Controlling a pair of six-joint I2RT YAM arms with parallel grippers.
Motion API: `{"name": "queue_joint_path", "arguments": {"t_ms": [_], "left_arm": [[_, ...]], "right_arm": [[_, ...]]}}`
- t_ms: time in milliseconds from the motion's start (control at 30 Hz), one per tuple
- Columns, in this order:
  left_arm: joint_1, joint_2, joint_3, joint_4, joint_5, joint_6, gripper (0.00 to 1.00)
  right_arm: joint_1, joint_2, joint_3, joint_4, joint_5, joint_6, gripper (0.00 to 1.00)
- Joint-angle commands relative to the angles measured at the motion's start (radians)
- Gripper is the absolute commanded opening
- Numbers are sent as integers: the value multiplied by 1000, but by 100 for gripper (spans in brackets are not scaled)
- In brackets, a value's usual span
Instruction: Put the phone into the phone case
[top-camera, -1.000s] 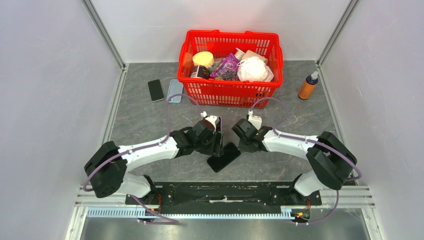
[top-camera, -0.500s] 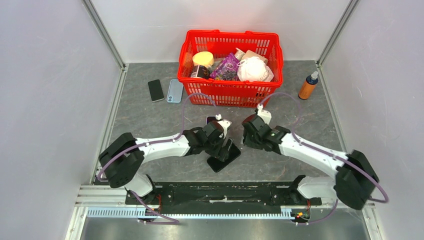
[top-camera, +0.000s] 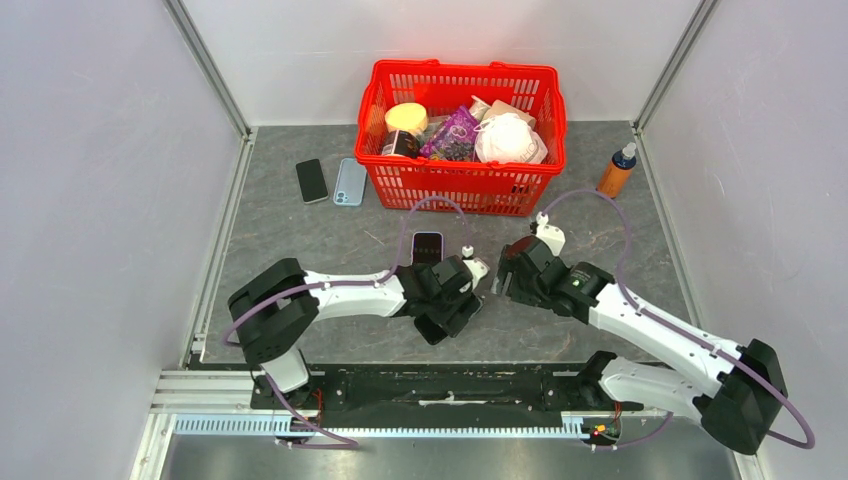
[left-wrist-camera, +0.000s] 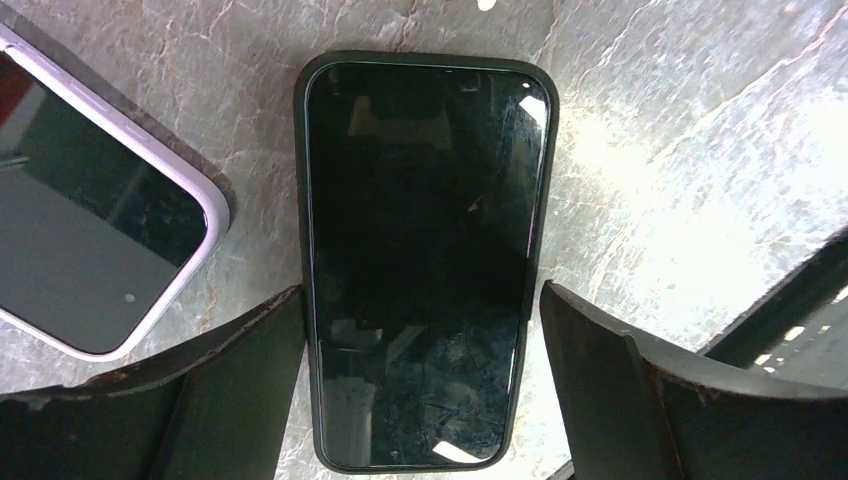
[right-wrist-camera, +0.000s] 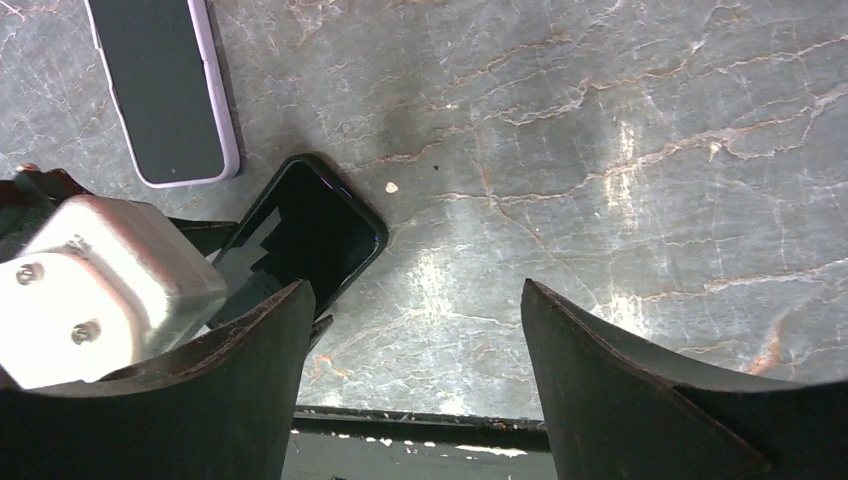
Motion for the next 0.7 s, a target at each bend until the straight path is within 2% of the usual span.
{"name": "queue_joint_path", "arguments": {"t_ms": [0,133,200,300,333,433,567,667], "left_arm": [[-45,42,38,-32,-64,65,91],[-57,65,39,-36,-133,51,91],[-59,64,32,-32,-167,40,80],[-58,47,18,-7,-186,26,49],[-58,39,16,1,-185,23,41],[-58,28,16,18,-159,16,23],[-57,-8,6,52,-131,-10,10],[-58,-56,2,70,-123,-36,5]], "right_arm": [[-3,-47,-17,-40,25,17,83],[-3,-61,-28,-40,27,22,83],[-3,-67,-29,-42,28,25,83],[-4,-82,-32,-48,46,27,82],[-4,-83,-34,-50,51,25,82],[-3,-83,-34,-54,56,23,82],[-4,-92,-44,-57,62,28,81],[-4,-102,-42,-67,74,27,81]]}}
